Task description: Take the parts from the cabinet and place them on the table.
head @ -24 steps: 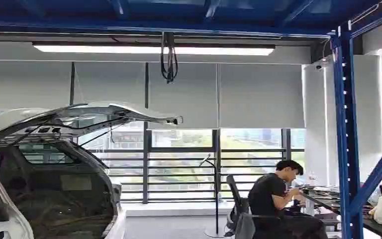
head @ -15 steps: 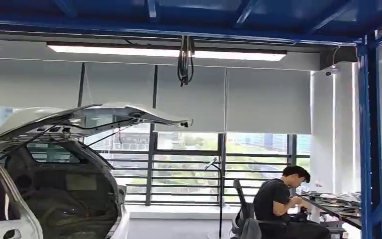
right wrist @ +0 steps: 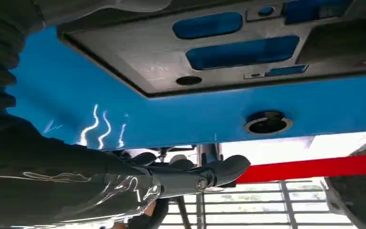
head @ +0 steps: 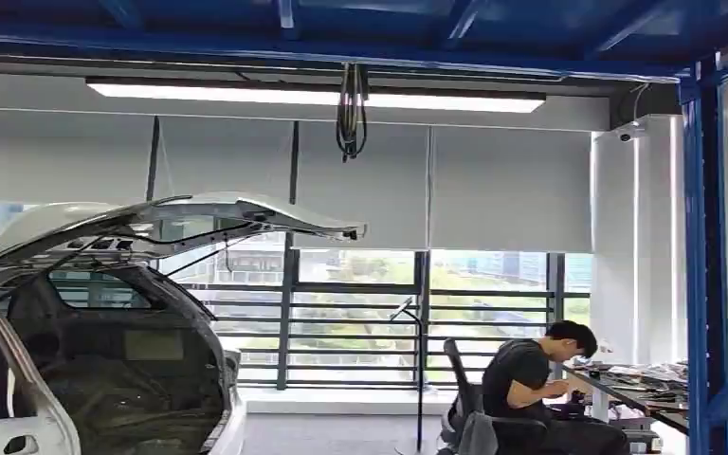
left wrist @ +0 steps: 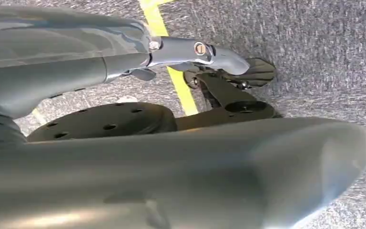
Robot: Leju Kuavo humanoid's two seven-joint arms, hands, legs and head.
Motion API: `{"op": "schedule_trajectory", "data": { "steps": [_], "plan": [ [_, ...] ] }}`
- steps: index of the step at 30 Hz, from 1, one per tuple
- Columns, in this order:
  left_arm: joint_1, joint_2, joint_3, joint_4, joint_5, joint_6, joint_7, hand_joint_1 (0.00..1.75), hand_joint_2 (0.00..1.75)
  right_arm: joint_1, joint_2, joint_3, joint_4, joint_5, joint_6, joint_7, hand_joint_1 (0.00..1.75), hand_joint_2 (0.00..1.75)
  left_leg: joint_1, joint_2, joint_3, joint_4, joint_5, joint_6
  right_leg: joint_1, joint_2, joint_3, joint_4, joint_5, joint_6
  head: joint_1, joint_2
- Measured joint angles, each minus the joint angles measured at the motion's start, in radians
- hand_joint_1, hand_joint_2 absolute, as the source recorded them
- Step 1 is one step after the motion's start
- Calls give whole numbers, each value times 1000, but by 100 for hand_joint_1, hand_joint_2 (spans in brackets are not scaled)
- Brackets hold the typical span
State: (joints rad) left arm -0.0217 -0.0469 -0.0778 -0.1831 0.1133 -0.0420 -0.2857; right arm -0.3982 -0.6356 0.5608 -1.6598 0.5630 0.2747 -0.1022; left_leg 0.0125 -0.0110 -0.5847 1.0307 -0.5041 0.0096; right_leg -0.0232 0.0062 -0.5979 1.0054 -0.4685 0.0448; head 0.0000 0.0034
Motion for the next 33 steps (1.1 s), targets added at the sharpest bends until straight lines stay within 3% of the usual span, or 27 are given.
{"op": "schedule_trajectory", "data": {
  "steps": [5, 10, 21, 33],
  "plan": [
    [-1, 0, 2, 0, 0, 0, -1, 0, 0, -36, -23, 53, 0, -19, 14, 1, 0, 175, 3, 0, 1, -1, 1, -1, 3, 0, 0, 1, 0, -1, 0, 0],
    [-4, 0, 3, 0, 2, 0, -5, 0, 0, -66, -18, 117, 13, 29, -19, 20, 0, 175, 4, 0, 0, -1, 1, -1, 3, 0, 0, 2, -1, -1, 0, 0],
    [-7, 0, 6, 0, -2, -2, -15, 0, 0, -93, 99, 237, 120, 202, -133, 71, 0, 175, 4, 0, 0, -1, 1, -1, 3, 0, -1, 2, -1, -1, 0, 0],
    [-9, -5, 6, 0, -14, -23, -34, 0, 0, -7, 187, 257, 154, 449, -204, 155, 0, 175, 4, 0, 0, -1, 1, -1, 3, 0, -1, 2, -1, -2, 0, 0]
  ]
}}
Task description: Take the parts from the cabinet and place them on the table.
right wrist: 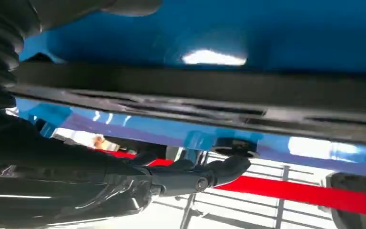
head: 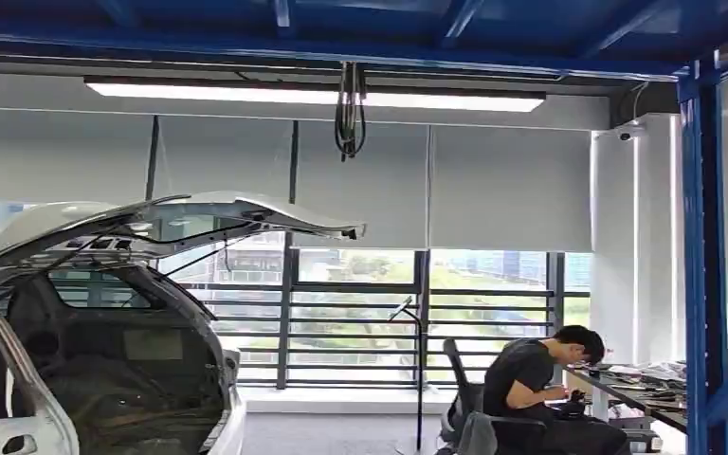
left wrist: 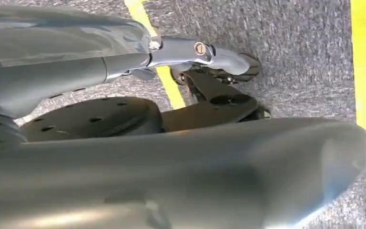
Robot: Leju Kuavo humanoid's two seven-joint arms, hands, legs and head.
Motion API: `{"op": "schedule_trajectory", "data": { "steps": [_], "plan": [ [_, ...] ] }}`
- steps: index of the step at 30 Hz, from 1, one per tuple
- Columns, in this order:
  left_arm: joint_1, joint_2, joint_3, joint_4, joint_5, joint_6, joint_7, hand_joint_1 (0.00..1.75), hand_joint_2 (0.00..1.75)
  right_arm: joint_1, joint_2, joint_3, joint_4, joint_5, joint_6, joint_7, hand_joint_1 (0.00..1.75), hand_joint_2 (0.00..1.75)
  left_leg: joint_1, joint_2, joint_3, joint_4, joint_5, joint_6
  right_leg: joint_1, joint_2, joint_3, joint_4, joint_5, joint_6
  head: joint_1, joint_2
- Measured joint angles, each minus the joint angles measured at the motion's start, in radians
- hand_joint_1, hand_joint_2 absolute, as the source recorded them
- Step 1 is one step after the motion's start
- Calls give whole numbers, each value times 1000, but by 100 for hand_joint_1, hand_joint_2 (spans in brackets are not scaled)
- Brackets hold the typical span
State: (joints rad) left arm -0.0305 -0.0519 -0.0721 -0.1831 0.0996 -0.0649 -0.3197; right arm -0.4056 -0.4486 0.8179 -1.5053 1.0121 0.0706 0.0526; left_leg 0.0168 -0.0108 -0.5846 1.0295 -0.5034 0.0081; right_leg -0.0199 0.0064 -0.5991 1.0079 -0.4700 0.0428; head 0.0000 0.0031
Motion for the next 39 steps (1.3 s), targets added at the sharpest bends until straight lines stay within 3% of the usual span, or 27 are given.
{"op": "schedule_trajectory", "data": {
  "steps": [19, 39],
  "plan": [
    [-1, -14, 8, 0, -6, -8, -12, 0, 0, 51, 103, -55, 40, 214, -63, 61, 0, 175, 0, 0, 0, 0, 0, 0, 0, 0, 0, 0, 0, 0, 0, 0],
    [3, -12, 20, 0, 0, 11, -23, 0, 0, 61, 188, -81, 96, 265, -106, 71, 0, 175, 0, 0, 0, 0, 0, 0, 0, 0, 0, 0, 0, 0, 0, 0]
  ]
}}
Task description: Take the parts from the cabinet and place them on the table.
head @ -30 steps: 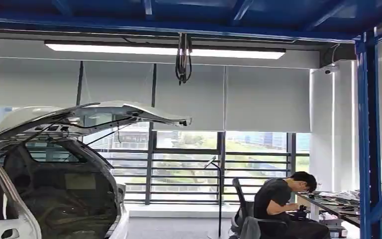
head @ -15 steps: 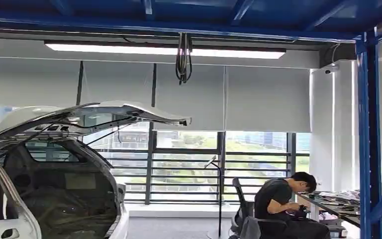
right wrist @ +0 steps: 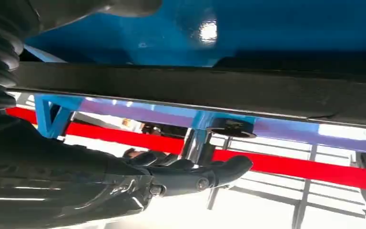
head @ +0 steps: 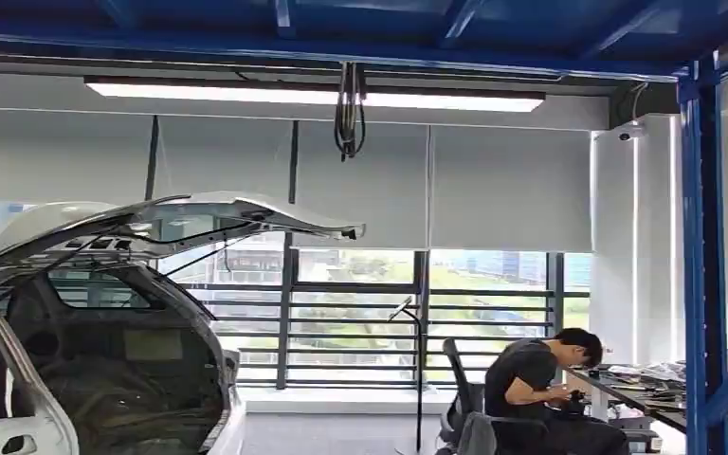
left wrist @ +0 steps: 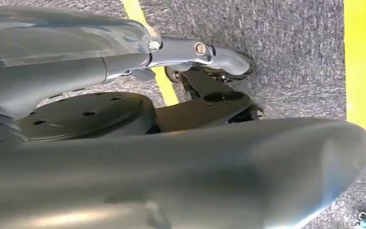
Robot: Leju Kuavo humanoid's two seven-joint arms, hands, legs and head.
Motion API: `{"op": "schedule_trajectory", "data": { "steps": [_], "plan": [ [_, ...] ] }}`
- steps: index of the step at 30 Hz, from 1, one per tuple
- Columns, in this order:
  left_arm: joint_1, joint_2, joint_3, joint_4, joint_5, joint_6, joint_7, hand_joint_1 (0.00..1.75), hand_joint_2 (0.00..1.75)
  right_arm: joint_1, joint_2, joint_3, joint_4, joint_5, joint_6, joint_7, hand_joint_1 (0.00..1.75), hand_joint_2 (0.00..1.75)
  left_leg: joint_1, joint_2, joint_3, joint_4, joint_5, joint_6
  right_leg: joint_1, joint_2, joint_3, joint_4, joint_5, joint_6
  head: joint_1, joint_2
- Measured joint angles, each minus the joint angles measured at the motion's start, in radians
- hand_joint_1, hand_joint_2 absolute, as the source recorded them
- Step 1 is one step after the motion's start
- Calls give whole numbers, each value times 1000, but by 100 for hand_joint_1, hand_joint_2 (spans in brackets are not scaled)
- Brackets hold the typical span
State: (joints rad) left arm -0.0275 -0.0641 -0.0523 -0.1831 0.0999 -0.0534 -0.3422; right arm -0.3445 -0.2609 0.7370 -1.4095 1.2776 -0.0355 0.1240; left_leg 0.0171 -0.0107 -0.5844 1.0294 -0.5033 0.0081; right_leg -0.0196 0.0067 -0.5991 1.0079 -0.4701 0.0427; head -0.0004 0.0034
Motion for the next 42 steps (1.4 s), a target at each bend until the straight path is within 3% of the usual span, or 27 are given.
{"op": "schedule_trajectory", "data": {
  "steps": [15, 16, 17, 30, 35, 39, 42],
  "plan": [
    [0, 0, -1, 0, -37, -11, -14, 0, 0, -20, 98, -106, 138, 39, -64, -18, 0, 175, 0, 0, 1, 0, 0, 0, 0, 0, 1, 0, 0, 0, 0, 0],
    [0, 0, -1, 0, -37, -11, -14, 0, 0, -23, 104, -116, 150, 38, -67, -21, 45, 175, 0, 0, 1, 0, 0, 0, 0, 0, 1, 0, 0, 0, 0, 0],
    [0, 1, -2, 0, -39, -11, -14, 0, 0, -27, 111, -123, 161, 35, -68, -23, 175, 175, 0, 0, 1, 0, 0, 0, 0, 0, 1, 0, 0, 0, 0, 0],
    [0, 0, -9, 0, -50, -24, -24, 0, 0, -88, 136, -212, 324, -18, -84, -116, 175, 175, 0, 0, 3, 0, 0, 0, 0, 0, 2, 0, 0, 0, 0, 0],
    [0, 0, -10, 0, -55, -29, -37, 0, 0, -90, 137, -224, 336, -21, -90, -126, 175, 175, 0, 0, 4, 0, 0, 0, 0, 0, 4, 0, 0, 0, 0, 0],
    [2, 1, -25, 0, -96, 0, -100, 0, 0, -70, 135, -240, 316, -21, -100, -124, 175, 175, 0, 0, 5, 0, 0, 0, 0, 0, 5, 0, 0, 0, 0, 0],
    [2, 1, -35, 0, -106, 13, -106, 0, 0, -45, 131, -253, 282, -20, -101, -123, 175, 175, 0, 0, 5, 0, 0, 0, 0, 0, 4, 0, 0, 0, 0, 0]
  ]
}}
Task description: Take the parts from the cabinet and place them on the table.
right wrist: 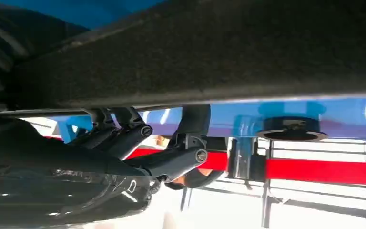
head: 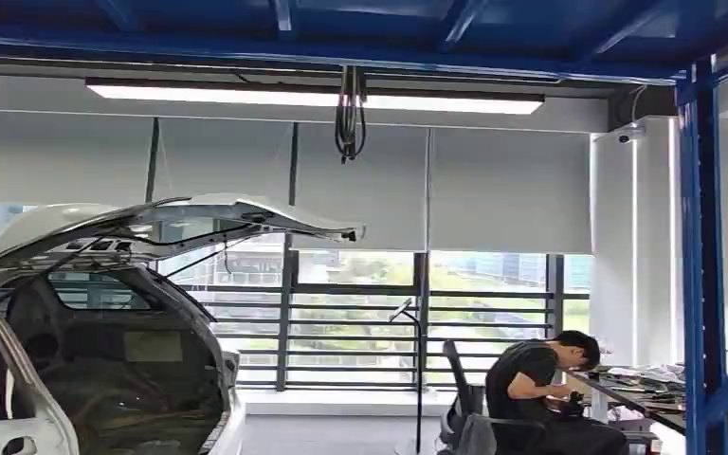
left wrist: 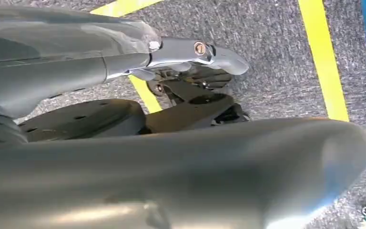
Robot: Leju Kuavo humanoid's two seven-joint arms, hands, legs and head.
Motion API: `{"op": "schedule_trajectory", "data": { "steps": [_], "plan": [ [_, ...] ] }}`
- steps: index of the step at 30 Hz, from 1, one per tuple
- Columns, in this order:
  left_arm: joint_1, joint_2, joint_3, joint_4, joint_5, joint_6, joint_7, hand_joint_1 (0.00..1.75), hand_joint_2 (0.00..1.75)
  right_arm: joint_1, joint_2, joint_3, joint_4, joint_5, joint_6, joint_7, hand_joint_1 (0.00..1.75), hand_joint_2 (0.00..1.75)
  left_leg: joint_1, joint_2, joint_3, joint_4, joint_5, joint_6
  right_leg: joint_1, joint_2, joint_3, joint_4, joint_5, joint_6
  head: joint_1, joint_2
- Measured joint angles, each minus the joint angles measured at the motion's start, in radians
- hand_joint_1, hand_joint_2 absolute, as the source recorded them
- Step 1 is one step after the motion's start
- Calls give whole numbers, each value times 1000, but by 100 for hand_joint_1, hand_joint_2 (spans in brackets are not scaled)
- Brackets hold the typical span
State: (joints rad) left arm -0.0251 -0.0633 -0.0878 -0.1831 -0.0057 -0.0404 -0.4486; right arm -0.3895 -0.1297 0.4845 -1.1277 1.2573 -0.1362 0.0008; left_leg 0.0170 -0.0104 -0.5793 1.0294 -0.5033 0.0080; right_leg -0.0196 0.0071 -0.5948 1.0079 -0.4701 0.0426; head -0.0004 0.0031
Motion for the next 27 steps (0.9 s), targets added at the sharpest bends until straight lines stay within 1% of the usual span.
{"op": "schedule_trajectory", "data": {
  "steps": [4, 8, 12, 15, 16, 17, 19, 21, 23, 24, 25, 26, 27],
  "plan": [
    [0, 0, -6, 0, -2, -2, -11, 0, 0, 19, -4, -14, -32, 0, -6, 0, 175, 175, 0, 0, 0, 0, 0, 0, 0, 0, 0, 0, 0, 0, 0, 0],
    [1, 0, -8, 0, 0, -4, -14, 0, 0, 59, -6, -25, -107, -21, -11, -8, 175, 175, 0, 0, -2, 0, 0, 0, 0, 0, -1, 0, 0, 0, 0, 0],
    [1, 0, -8, 0, 10, -14, -11, 0, 0, 99, -6, -37, -243, -106, -16, -52, 175, 175, 0, 0, -3, 0, 0, 0, 0, 0, -3, 0, 0, 0, 0, 0],
    [2, 1, -7, 0, 16, -12, -6, 0, 0, 102, -6, -42, -326, -171, -11, -70, 175, 175, 0, 0, -3, 0, 0, 0, 1, 0, -3, 0, 0, 0, 0, 0],
    [2, 1, -6, 0, 19, -12, -8, 0, 0, 109, -5, -46, -353, -208, -7, -86, 175, 175, 1, 0, -4, 0, 0, 0, 1, -1, -3, 0, 0, -1, 0, 0],
    [3, 1, -5, 0, 26, -12, -14, 0, 0, 120, -4, -52, -384, -269, 0, -112, 175, 175, 1, 0, -4, 0, 0, 0, 1, -1, -3, 0, -1, -1, 0, 0],
    [5, 2, 3, 0, 36, -1, -18, 0, 0, 145, 15, -73, -466, -509, 36, -209, 175, 175, 1, 0, -5, 0, 0, 0, 1, 0, -5, 0, -1, -1, 0, 0],
    [3, 3, 6, 0, 35, 19, -1, 0, 0, 156, 43, -92, -537, -690, 67, -275, 175, 175, 1, 0, -5, 0, 0, 0, 1, 0, -6, 1, -1, -1, 0, 0],
    [2, 4, 7, 0, 35, 21, 5, 0, 0, 158, 61, -106, -586, -745, 84, -306, 175, 175, 1, 0, -5, 0, 0, 0, 1, 0, -5, 1, -1, -1, 0, 0],
    [2, 4, 8, 0, 35, 21, 5, 0, 0, 164, 69, -113, -604, -778, 97, -335, 175, 175, 1, 0, -5, 0, 0, 0, 1, -1, -5, 1, -1, -1, 0, 0],
    [2, 4, 8, 0, 34, 21, 4, 0, 0, 174, 81, -119, -626, -839, 123, -367, 175, 175, 1, 0, -6, 0, 0, 0, 1, 0, -5, 1, -1, -1, 0, 0],
    [2, 5, 9, 0, 34, 24, 4, 0, 0, 183, 95, -123, -652, -927, 167, -387, 175, 175, 1, 0, -6, 0, 0, 0, 1, 0, -6, 1, -1, -1, 0, 0],
    [2, 6, 11, 0, 36, 27, 6, 0, 0, 185, 103, -123, -675, -1042, 244, -389, 175, 175, 1, 0, -6, 0, 0, 0, 1, 0, -6, 1, -1, -1, 0, 0]
  ]
}}
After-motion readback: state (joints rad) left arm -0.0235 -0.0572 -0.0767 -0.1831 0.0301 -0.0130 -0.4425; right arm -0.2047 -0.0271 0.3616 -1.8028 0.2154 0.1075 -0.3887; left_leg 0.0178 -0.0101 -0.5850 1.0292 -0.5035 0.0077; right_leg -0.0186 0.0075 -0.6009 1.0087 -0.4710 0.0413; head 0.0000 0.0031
